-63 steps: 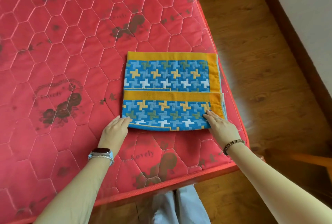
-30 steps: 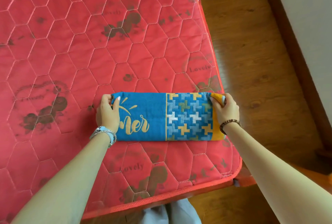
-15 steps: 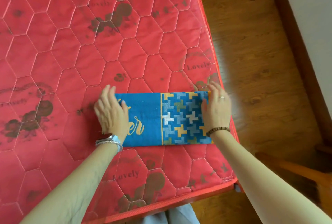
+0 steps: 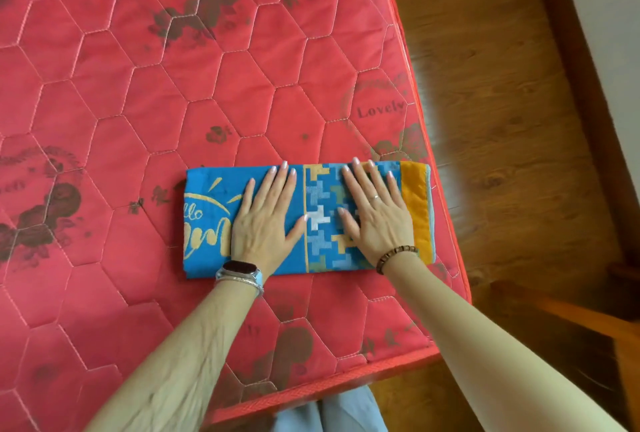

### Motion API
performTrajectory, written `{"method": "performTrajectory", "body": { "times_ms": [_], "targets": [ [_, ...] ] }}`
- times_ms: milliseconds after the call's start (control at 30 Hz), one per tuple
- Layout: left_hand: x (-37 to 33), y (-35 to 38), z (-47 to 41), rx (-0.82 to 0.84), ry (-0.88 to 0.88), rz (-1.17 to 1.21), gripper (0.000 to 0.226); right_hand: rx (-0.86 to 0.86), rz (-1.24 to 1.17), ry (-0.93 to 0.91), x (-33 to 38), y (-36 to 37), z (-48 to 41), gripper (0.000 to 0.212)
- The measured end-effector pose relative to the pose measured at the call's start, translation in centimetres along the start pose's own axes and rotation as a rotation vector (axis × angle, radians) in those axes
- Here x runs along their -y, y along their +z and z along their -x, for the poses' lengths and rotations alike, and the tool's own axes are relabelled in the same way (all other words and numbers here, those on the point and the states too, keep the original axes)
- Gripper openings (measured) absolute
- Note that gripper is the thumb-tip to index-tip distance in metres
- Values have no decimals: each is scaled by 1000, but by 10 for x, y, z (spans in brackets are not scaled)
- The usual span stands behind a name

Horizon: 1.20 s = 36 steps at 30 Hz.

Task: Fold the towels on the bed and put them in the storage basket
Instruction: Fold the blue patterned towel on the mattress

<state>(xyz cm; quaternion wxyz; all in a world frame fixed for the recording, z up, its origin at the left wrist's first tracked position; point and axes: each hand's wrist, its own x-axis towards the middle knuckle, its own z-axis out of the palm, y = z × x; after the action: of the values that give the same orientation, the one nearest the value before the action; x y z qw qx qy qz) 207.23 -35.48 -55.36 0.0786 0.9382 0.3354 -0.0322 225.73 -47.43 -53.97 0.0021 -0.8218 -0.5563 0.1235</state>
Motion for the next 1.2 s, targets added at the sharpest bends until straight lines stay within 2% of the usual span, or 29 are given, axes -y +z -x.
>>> {"method": "performTrajectory", "body": {
  "times_ms": [267, 433, 600, 733, 800, 933, 1100, 1200],
  "targets": [
    [55, -4, 13, -24, -263, 20, 75, -12, 27, 208, -44, -7, 20, 68],
    [48, -14, 15, -36, -244, 14, 76, -29, 32, 220, -30, -12, 18, 69],
    [4, -8, 32, -14, -75, 42, 77, -19, -30, 8, 22, -2, 22, 67],
    [-10, 1, 39, 1, -69, 28, 78, -16, -64, 1, 54, 14, 28, 68],
    [-2, 3, 40, 4, -78, 21, 79, -21, -61, 18, 50, 17, 31, 67],
    [28, 1, 48, -28, -226, 30, 80, -33, -41, 97, 23, 12, 41, 65],
    [60, -1, 60, -21, -213, 11, 80, -19, 1, 138, -2, 8, 50, 66],
    [67, -2, 61, -19, -234, 91, 79, -8, 16, 145, -3, 7, 50, 65]
  ]
}}
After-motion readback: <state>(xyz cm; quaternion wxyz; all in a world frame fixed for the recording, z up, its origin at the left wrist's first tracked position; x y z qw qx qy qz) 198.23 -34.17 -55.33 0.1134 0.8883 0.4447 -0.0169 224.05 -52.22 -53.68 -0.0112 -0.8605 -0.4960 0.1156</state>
